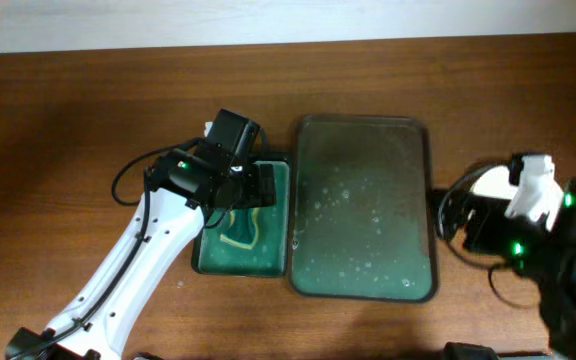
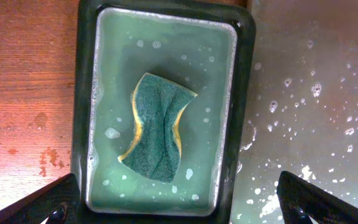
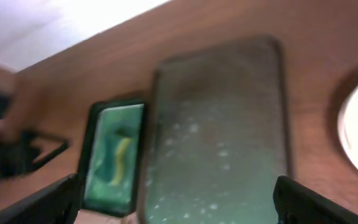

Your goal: Clean dirty plates on tray and stack at the side

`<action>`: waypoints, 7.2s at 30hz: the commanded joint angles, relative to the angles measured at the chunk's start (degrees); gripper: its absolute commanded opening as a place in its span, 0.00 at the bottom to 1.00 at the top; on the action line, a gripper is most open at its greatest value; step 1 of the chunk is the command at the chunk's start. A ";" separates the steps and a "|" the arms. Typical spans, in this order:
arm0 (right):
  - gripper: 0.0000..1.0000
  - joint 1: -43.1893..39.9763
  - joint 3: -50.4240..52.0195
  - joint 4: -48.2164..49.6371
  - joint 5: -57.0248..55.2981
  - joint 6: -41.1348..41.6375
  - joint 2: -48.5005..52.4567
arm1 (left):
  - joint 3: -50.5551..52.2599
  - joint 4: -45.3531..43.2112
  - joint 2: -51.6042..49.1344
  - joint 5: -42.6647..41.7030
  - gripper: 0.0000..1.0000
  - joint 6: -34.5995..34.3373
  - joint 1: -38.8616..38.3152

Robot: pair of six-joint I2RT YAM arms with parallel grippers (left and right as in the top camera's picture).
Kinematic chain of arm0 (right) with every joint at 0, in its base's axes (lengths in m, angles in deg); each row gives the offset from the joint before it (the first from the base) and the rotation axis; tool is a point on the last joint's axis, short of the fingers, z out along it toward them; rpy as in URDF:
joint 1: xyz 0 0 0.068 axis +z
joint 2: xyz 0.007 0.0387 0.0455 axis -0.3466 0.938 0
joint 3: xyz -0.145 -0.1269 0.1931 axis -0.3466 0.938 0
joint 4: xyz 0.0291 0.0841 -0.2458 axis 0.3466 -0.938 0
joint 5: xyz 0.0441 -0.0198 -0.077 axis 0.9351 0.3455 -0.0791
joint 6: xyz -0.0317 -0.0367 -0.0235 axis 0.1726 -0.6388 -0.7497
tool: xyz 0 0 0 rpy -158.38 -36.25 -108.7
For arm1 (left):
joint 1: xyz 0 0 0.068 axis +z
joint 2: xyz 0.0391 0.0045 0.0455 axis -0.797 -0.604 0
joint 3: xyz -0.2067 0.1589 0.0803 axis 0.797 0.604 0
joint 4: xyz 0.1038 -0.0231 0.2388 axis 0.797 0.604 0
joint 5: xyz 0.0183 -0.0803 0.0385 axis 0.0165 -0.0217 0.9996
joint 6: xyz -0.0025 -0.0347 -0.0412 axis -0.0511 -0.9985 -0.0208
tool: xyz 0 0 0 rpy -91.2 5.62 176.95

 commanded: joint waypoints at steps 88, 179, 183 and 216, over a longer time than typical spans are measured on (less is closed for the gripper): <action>0.98 16.76 68.70 58.64 -18.36 -15.41 -46.82 | 77.07 -55.43 86.71 6.10 0.99 2.73 26.95; 0.98 16.76 68.70 58.64 -18.36 -15.41 -46.82 | 77.07 -55.43 86.71 6.08 0.99 2.73 26.95; 0.98 16.79 68.70 58.64 -18.36 -15.41 -46.82 | 77.07 -55.43 86.71 6.08 0.99 2.73 26.95; 0.98 16.79 68.70 58.64 -18.38 -15.41 -46.82 | 77.07 -55.43 86.71 6.08 0.99 2.73 26.95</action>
